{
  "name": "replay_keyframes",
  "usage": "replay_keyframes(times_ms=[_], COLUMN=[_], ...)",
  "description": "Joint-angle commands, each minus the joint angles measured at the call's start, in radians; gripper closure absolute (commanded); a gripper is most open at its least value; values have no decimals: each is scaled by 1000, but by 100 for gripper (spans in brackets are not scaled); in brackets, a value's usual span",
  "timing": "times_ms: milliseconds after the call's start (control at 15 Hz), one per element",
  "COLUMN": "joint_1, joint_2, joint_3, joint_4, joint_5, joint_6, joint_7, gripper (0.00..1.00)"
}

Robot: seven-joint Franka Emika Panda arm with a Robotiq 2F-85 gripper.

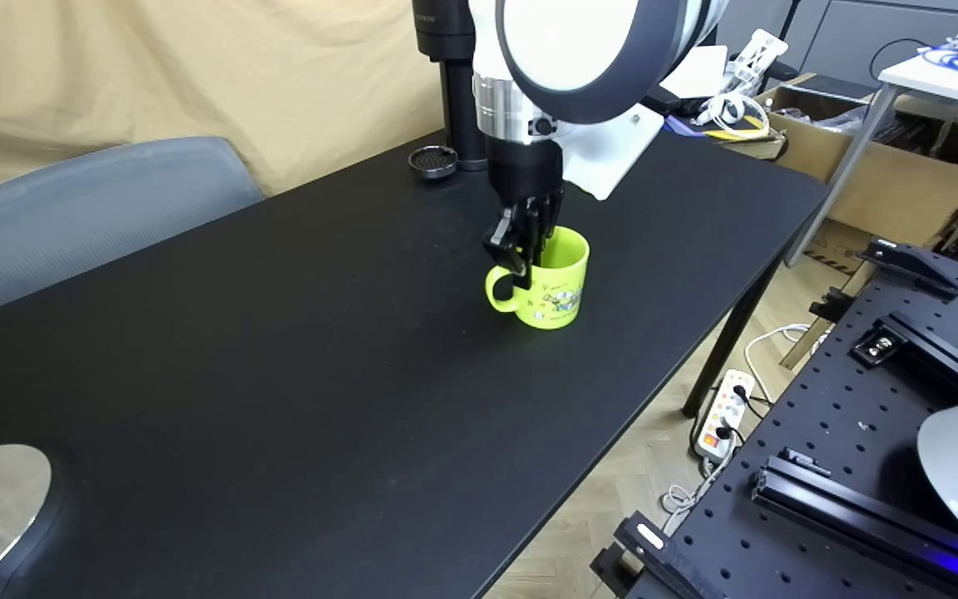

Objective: Place the yellow cup in the center of the table

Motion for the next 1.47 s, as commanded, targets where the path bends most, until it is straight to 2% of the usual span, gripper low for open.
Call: replay_keyframes(times_ms=[0, 333, 400, 600, 867, 1000, 1267, 1400], joint_1=[-1, -8, -16, -8, -6, -2, 24, 26], joint_2=[-20, -28, -21, 22, 95, 124, 160, 174], joint_3=[4, 4, 17, 19, 41, 48, 32, 30], joint_4=[10, 97, 143, 275, 404, 427, 405, 393], joint_5=[-7, -41, -52, -122, -170, -220, -336, -349], joint_6=[-17, -118, -182, -338, -468, -466, -318, -233], joint_7=[19, -49, -122, -227, -400, -470, -399, -362], gripper=[100, 98, 98, 98, 98, 98, 98, 98])
